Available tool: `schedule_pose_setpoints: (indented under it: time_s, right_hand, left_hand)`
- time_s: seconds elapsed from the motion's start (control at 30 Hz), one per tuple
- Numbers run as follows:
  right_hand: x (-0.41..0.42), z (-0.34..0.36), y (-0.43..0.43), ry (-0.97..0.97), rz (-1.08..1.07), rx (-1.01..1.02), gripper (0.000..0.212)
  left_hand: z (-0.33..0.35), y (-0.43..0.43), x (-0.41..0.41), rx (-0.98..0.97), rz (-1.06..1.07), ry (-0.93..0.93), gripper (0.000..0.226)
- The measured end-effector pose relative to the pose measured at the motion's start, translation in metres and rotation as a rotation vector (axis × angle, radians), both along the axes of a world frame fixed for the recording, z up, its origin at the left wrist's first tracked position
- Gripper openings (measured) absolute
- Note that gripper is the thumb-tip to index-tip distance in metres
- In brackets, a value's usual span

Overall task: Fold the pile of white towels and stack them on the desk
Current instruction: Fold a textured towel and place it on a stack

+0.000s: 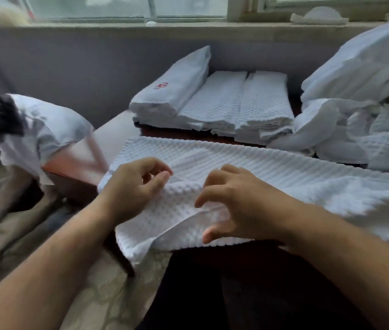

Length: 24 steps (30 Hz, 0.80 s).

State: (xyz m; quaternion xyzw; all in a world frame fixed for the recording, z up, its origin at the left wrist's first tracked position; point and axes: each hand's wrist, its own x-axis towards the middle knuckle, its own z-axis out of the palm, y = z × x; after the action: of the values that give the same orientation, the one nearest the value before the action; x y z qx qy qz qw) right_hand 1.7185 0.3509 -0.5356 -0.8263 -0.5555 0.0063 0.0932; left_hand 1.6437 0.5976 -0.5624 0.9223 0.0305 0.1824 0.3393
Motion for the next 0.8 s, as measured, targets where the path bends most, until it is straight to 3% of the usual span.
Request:
schedule_pose_setpoints:
  time_s: [0.07, 0.17, 0.27, 0.37, 0.43, 0.57, 0.8]
  right_hand:
    - [-0.005, -0.002, 0.011, -0.111, 0.03, -0.086, 0.062]
    - [-0.009, -0.004, 0.021, -0.152, 0.046, -0.095, 0.039]
    - [-0.009, 0.002, 0.027, -0.006, 0.031, 0.022, 0.015]
    - [0.006, 0.018, 0.029, 0.281, -0.154, 0.246, 0.025]
    - [0.024, 0.029, 0.029, 0.306, -0.243, 0.371, 0.021]
    - [0.062, 0.043, 0.038, 0.286, -0.387, 0.38, 0.016]
    - [0.11, 0.025, 0.055, 0.317, -0.552, 0.182, 0.019]
  left_hand:
    - [-0.004, 0.01, -0.01, -0.061, 0.032, 0.004, 0.009]
    - [-0.006, 0.017, -0.018, -0.12, -0.007, 0.029, 0.015]
    - [-0.003, 0.024, -0.021, -0.184, -0.082, 0.058, 0.024]
    - [0.001, 0.038, -0.021, -0.282, -0.201, 0.106, 0.051]
    - [0.003, 0.05, -0.021, -0.397, -0.255, 0.145, 0.068]
    - [0.013, 0.073, -0.02, -0.583, -0.345, 0.237, 0.092]
    - [0.026, 0.098, -0.017, -0.357, -0.321, 0.282, 0.098]
